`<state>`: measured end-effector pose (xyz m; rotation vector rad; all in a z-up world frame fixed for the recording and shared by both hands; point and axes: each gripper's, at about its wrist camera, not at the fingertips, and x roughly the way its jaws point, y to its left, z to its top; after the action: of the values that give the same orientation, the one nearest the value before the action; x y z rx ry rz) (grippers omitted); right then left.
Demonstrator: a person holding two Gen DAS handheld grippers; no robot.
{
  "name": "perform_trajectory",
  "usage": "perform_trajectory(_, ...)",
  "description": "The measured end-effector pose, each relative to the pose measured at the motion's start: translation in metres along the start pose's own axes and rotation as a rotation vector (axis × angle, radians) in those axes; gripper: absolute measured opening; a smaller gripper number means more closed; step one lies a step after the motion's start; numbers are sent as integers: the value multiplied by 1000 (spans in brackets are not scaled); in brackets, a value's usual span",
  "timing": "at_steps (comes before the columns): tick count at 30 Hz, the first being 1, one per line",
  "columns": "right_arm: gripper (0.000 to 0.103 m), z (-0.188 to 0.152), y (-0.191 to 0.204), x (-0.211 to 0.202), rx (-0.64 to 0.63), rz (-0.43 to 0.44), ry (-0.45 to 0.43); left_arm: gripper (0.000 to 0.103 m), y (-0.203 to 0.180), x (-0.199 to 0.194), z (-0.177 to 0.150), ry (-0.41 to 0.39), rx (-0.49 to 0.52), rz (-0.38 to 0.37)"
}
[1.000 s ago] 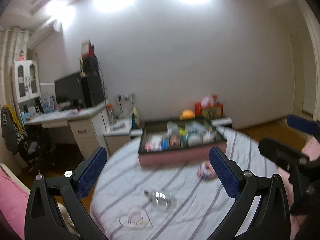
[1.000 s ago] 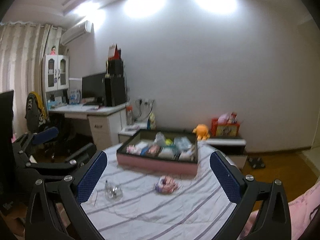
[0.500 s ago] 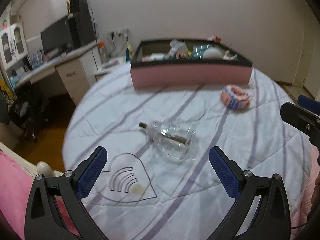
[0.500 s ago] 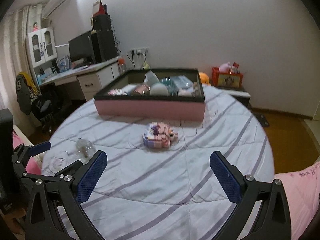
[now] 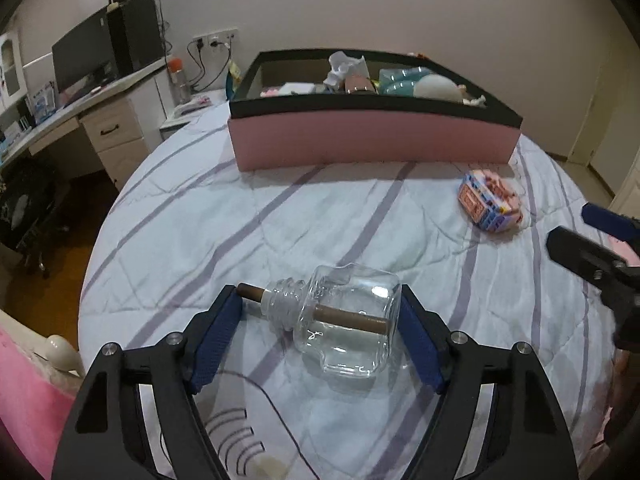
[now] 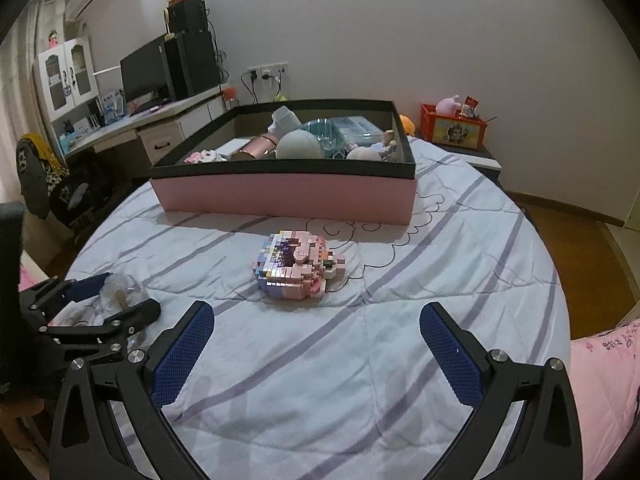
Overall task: Organize rigid objects
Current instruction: 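Grasp the glass bottle with the left gripper while the right gripper grasps the pink block donut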
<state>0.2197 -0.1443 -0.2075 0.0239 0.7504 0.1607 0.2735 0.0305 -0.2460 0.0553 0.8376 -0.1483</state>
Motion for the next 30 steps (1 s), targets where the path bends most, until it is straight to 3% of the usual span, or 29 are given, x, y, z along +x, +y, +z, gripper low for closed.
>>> perform_trajectory(12,103,23,3,62,-1,-32,139,78,4,6,11,-2,-7,-14)
perform_trajectory(17,103,29,1,71,22,-11,151,78,4,11,16,6,-4,-15)
perform_trajectory(19,94,29,0,72,19,-12,153,78,3,12,19,9,-2,-12)
perform_trajectory(21,73,28,2,70,-2,-29,148,78,2,12,20,5,2,-6)
perform_trajectory(22,68,27,3,67,-10,-32,144,78,1,13,21,6,4,-5)
perform_trajectory(26,69,24,-1,58,-6,5,121,78,0,7,24,-14,-4,-4)
perform_trajectory(30,69,18,-7,31,15,32,39,78,-3,-11,26,-69,-10,-8)
